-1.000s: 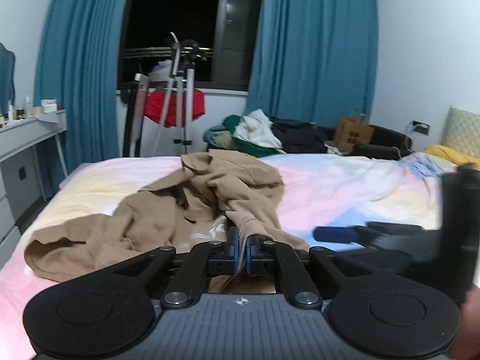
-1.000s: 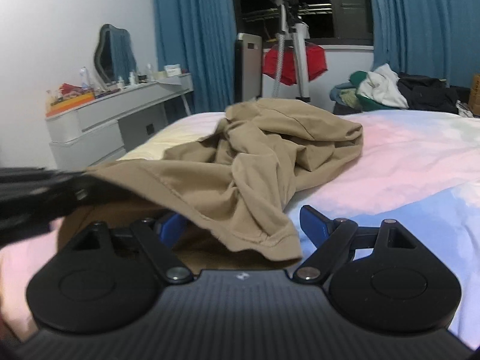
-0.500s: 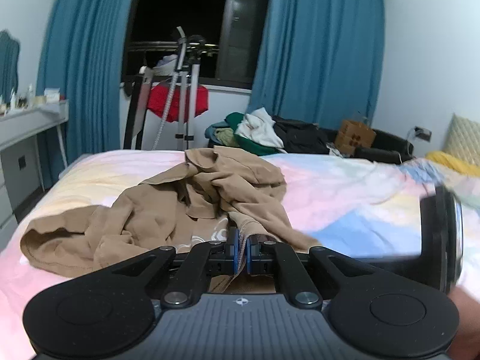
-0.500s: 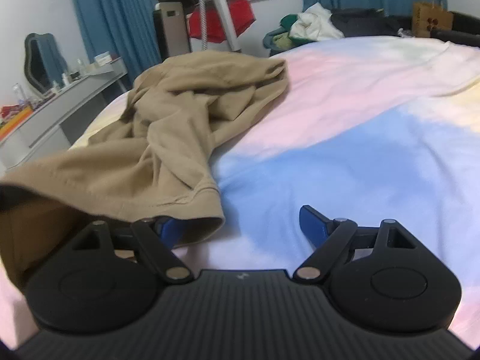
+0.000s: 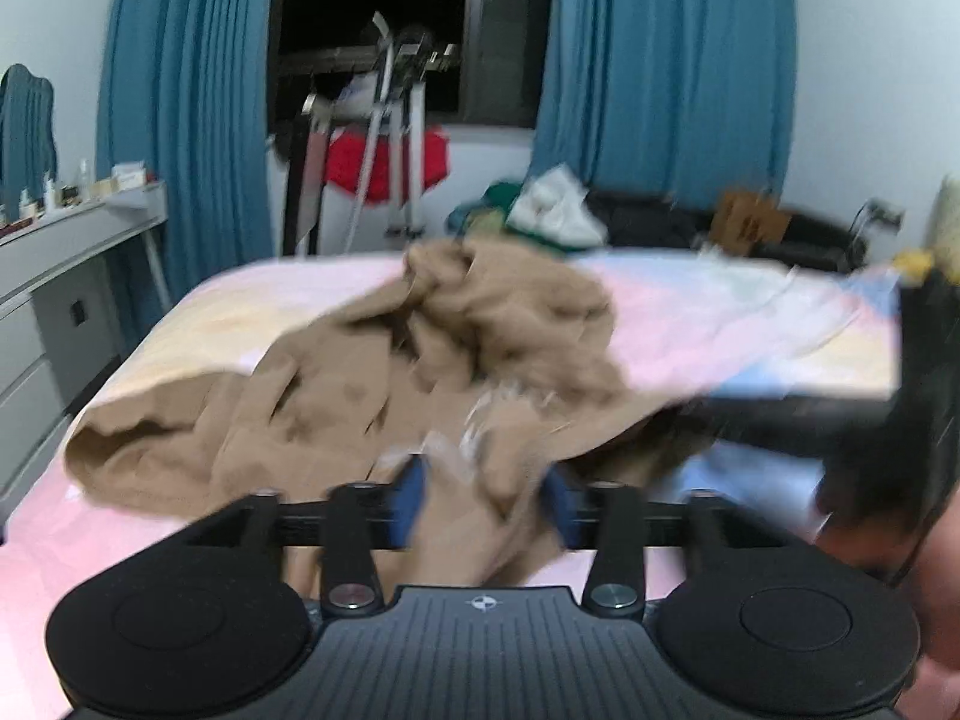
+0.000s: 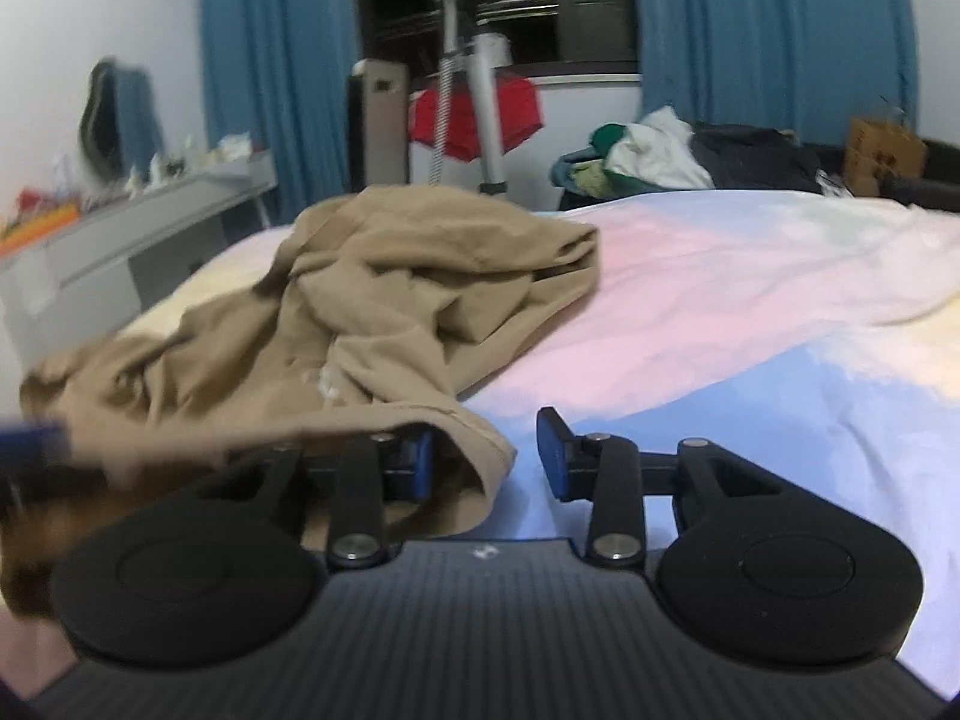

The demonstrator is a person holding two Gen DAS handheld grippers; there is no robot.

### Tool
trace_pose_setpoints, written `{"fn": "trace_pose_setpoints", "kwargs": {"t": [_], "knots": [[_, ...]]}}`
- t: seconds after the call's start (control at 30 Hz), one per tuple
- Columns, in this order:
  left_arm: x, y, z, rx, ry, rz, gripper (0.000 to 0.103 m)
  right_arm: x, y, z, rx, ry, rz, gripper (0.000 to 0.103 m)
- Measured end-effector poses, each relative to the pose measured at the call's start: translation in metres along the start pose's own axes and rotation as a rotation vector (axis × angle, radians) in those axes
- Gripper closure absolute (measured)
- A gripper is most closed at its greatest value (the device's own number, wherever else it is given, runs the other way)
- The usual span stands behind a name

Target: Fold clothes

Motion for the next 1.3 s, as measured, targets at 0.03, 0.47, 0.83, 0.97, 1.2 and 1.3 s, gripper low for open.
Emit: {"fn": "trace_pose_setpoints", "kwargs": {"t": [0.03, 0.47, 0.83, 0.97, 1.2, 1.3], "knots": [[-0.004, -0.003, -0.003, 0.048, 0.005, -0.027, 0.043, 0.001, 0.001, 0.002, -0.006, -0.012, 0.014, 0.066], [0.004, 0.016, -0.035, 0.237, 0.200, 0.013, 0.043, 0.014, 0.019, 0.012, -0.041, -0.089, 0.101, 0.070], [0.008, 0.013, -0.044, 0.214, 0.290, -0.034, 0.045, 0.005, 0.007, 0.011, -0.032, -0.102, 0.023, 0.070], [0.006, 0.010, -0.043, 0.203, 0.293, -0.050, 0.045, 0.001, 0.003, 0.010, -0.033, -0.100, -0.002, 0.070], [-0.017, -0.009, -0.012, 0.283, 0.086, -0.144, 0.045, -0.011, -0.009, 0.008, 0.022, -0.133, -0.087, 0.068], [-0.021, -0.012, -0.008, 0.320, 0.056, -0.132, 0.044, -0.017, -0.015, 0.005, 0.022, -0.116, -0.123, 0.068]]}}
Point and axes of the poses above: each gripper's, at about its wrist camera, not at the fingertips, and y roughly against the way its jaws point, z to its right, x to its top, the point moved 1 cm from there along -y, roughly the way its jaws point, and after that the axes turned 15 degrees about y, right-handed, at the moved point
